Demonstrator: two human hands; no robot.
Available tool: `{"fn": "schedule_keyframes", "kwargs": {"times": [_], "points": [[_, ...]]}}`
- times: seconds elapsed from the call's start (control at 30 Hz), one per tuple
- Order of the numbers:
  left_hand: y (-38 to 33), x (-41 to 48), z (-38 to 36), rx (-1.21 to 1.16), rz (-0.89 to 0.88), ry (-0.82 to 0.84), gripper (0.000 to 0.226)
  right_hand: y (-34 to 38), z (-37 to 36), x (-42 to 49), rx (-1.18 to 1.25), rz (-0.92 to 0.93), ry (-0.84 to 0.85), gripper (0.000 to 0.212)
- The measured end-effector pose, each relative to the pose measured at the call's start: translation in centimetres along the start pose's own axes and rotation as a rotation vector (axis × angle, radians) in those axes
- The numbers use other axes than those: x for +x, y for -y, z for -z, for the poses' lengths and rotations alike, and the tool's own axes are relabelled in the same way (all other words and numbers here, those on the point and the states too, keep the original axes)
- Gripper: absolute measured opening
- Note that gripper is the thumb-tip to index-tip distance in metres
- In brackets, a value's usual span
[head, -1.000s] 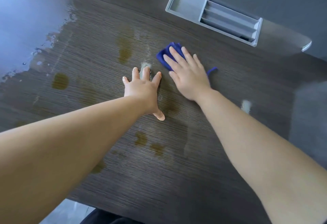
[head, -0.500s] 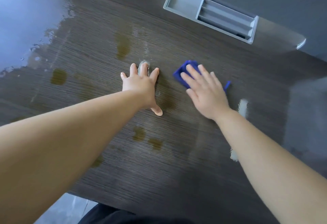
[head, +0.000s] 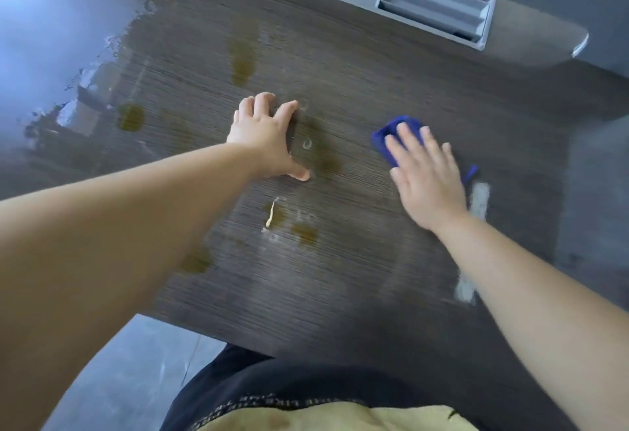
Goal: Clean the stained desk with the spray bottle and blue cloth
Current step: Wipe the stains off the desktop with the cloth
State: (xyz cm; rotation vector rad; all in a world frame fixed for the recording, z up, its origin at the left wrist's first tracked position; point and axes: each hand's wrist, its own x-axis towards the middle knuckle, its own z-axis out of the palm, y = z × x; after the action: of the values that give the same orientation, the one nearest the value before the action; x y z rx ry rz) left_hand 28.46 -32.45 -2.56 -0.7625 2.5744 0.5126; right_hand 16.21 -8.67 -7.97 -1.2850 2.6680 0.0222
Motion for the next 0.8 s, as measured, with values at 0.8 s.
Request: {"fn": "schedule_keyframes", "kwargs": {"times": [0.8], "points": [[6.2, -7.0, -3.1, 0.131, 0.198, 0.067, 0.138, 11.8, -0.4, 0.7, 0.033, 0.212, 0.042, 0.053]]}}
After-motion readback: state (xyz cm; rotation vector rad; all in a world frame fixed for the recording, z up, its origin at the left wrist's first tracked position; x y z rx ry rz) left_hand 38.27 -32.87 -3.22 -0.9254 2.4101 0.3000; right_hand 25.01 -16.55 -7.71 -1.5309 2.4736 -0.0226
